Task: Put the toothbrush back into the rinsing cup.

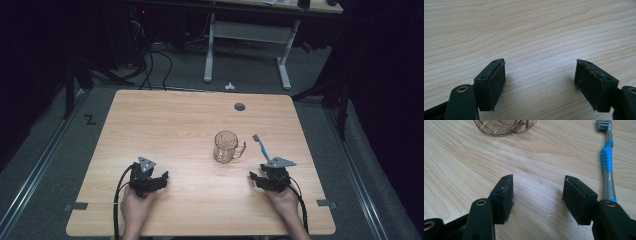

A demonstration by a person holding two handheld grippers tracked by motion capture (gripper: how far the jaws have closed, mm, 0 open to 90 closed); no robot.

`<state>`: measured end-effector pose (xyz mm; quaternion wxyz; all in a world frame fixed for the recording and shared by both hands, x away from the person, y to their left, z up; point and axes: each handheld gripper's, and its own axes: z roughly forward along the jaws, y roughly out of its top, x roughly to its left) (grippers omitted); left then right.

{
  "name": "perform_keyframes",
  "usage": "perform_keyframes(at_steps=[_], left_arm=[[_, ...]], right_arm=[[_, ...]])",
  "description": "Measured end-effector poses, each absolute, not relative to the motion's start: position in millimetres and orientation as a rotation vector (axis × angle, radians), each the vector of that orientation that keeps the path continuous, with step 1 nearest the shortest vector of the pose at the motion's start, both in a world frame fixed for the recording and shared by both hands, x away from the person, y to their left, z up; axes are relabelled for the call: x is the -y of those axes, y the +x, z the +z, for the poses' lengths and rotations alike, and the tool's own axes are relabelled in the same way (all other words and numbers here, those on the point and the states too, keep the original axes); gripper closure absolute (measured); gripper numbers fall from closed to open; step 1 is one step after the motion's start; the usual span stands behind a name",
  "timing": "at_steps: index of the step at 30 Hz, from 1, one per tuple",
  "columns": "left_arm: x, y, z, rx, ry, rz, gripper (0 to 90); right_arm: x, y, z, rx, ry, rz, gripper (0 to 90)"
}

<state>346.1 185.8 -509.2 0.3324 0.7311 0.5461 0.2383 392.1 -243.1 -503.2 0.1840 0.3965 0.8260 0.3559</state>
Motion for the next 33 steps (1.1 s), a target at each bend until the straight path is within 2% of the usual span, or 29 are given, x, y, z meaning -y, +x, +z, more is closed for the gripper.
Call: perform_keyframes(at_steps=[25,28,33], left_arm=[[-185.9,346.1,-509.1,-1.428,1.91,0.623,25.6],[-185.9,346.2,-509.1,-1.428,1.91,0.623,25.6],[-185.9,346.2,-509.1,-1.428,1.91,0.623,25.6]], right_arm=[[243.5,385.4,-503.2,-2.322,1.131,1.002,41.7],[243.2,383.6,-503.2,-2.316,1.139,1.001,42.7],[246.7,380.6,-502.9,-2.307,1.141,1.01,50.8]])
